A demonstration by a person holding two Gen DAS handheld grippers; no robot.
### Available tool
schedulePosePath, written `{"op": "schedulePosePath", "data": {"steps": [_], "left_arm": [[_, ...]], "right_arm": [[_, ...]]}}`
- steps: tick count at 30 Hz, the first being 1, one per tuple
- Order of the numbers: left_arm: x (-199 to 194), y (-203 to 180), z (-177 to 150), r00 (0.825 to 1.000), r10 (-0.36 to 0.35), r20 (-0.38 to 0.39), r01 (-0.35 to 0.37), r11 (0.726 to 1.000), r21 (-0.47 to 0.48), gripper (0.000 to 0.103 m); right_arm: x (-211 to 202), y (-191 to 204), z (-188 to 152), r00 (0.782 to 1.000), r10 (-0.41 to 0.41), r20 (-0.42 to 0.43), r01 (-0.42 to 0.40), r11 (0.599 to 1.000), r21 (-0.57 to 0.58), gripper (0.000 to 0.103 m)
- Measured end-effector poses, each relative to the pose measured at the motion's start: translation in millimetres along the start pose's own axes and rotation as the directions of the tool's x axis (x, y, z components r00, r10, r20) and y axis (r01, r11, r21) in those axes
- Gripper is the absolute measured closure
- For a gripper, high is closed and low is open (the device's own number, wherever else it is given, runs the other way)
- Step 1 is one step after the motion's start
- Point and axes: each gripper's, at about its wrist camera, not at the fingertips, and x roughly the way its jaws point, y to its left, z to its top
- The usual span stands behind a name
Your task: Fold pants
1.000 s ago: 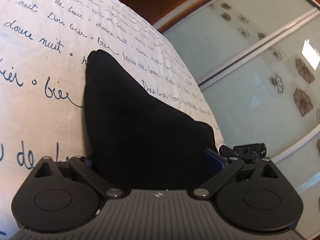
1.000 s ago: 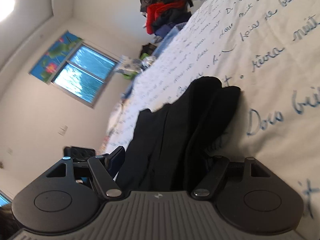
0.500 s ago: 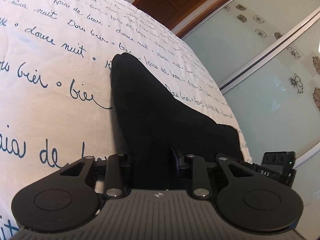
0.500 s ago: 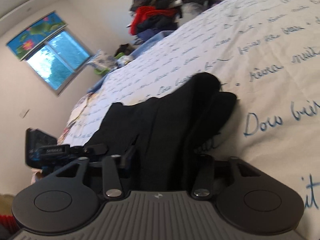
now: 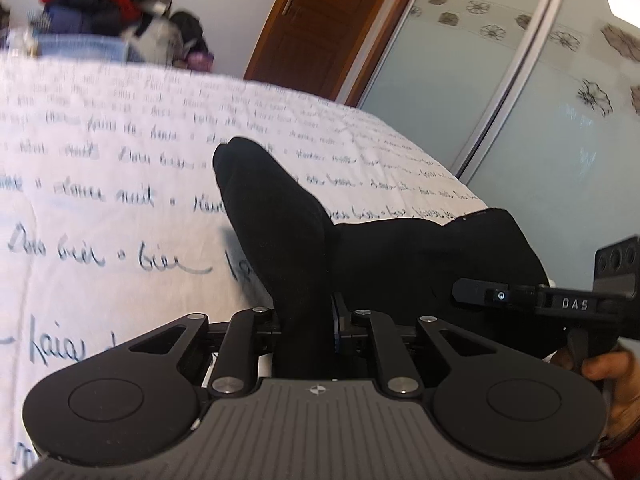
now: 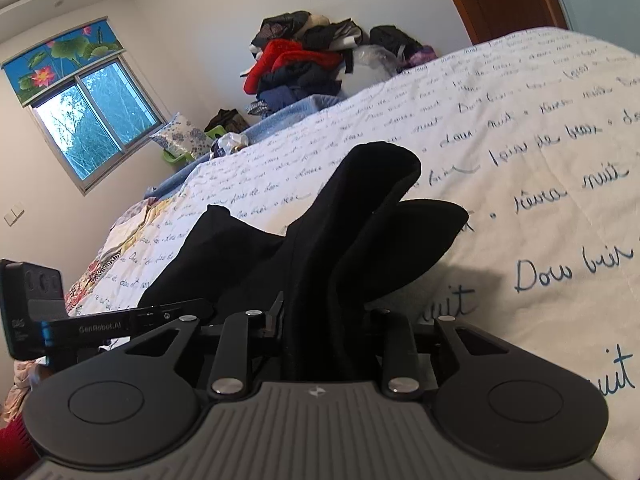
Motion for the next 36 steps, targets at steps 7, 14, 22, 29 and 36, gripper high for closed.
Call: {"op": "schedulePosePath", "data": {"steps": [7,14,22,29,36], "left_arm": [[-22.5,-6.2,6.5,0.994,0.073,0.076,-0.079,0.994,0.074,0.083],[-32.5,13.0,20.0,0.987,0.13,0.089,-0.135,0.99,0.051,0.083],[-39.2,35.6,32.8,0.977,0.19,0.099,-0.195,0.98,0.043,0.083],[-38.2,52.0,41.9,0.968,0.231,0.099,-0.236,0.971,0.036,0.083],[-34.4,67.1,53.3,0.96,0.263,0.1,-0.266,0.964,0.018,0.083]], "right_arm": [[9.8,22.0,10.4,1.0,0.028,0.006,-0.028,0.999,-0.043,0.075],[37.8,42.1,21.5,0.998,0.058,-0.011,-0.059,0.995,-0.078,0.075],[67.8,61.8,31.0,0.997,0.075,-0.027,-0.078,0.99,-0.116,0.075],[91.3,70.9,39.1,0.996,0.081,-0.043,-0.086,0.988,-0.128,0.075],[108.6,81.1,45.6,0.996,0.076,-0.048,-0.082,0.986,-0.147,0.075]]}}
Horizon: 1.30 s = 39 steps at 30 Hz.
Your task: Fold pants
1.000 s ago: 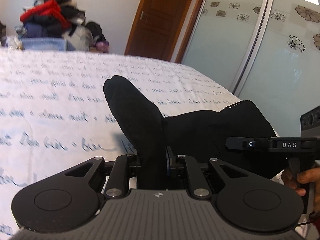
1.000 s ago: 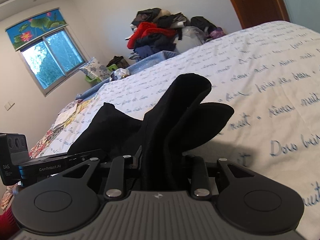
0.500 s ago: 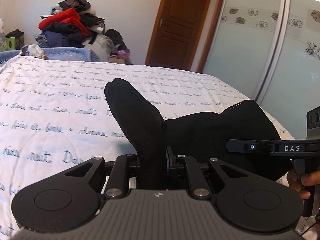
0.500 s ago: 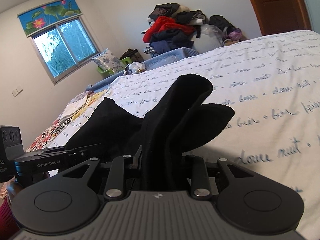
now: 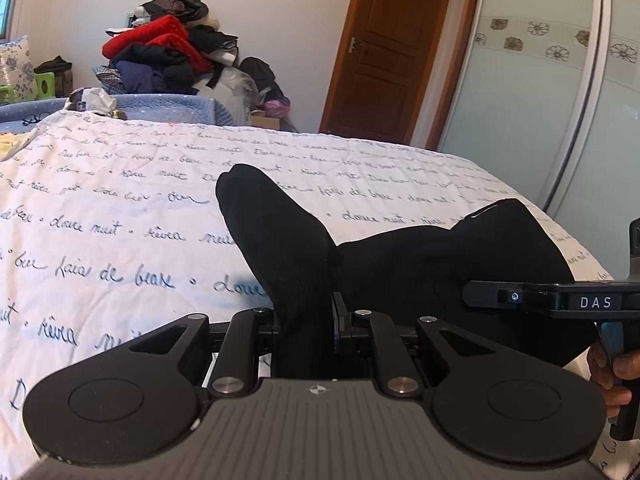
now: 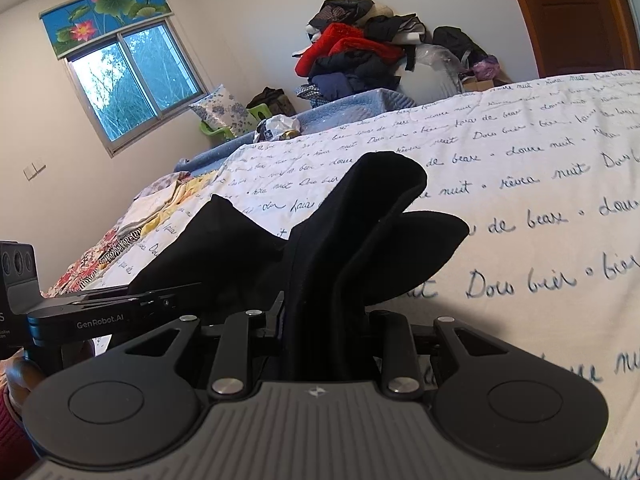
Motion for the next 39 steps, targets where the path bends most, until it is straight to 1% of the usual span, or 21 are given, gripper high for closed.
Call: {"op": "schedulePosePath", "data": {"steps": [8,15,21,26,34,36,39], "left_arm": [[11.9,7.7,14.4,0.999,0.035,0.008,-0.036,0.999,0.026,0.083],[31.8,17.7,23.1,0.997,0.069,-0.016,-0.069,0.997,0.026,0.082],[43.0,22.4,19.5,0.995,0.094,-0.043,-0.094,0.995,0.017,0.082],[44.3,23.6,16.9,0.993,0.105,-0.047,-0.104,0.994,0.021,0.081],[47.7,25.9,15.2,0.991,0.118,-0.062,-0.117,0.993,0.024,0.078],[47.9,26.6,13.8,0.99,0.123,-0.066,-0.122,0.992,0.024,0.076],[47.4,27.1,12.0,0.989,0.129,-0.072,-0.127,0.992,0.022,0.074]], "right_arm": [[16.8,3.5,7.5,1.0,-0.01,0.019,0.011,1.0,-0.029,0.075],[32.6,2.3,13.7,0.999,-0.027,0.031,0.028,0.999,-0.03,0.075],[42.0,-5.8,9.2,0.999,-0.045,0.016,0.045,0.999,-0.008,0.075],[44.1,-15.5,4.3,0.999,-0.049,0.005,0.049,0.999,0.02,0.075],[44.8,-16.8,3.5,0.998,-0.057,-0.001,0.057,0.998,0.036,0.075],[45.0,-17.7,2.9,0.998,-0.057,-0.004,0.058,0.997,0.041,0.074],[45.1,-20.3,2.7,0.998,-0.061,-0.009,0.062,0.997,0.054,0.069]]}}
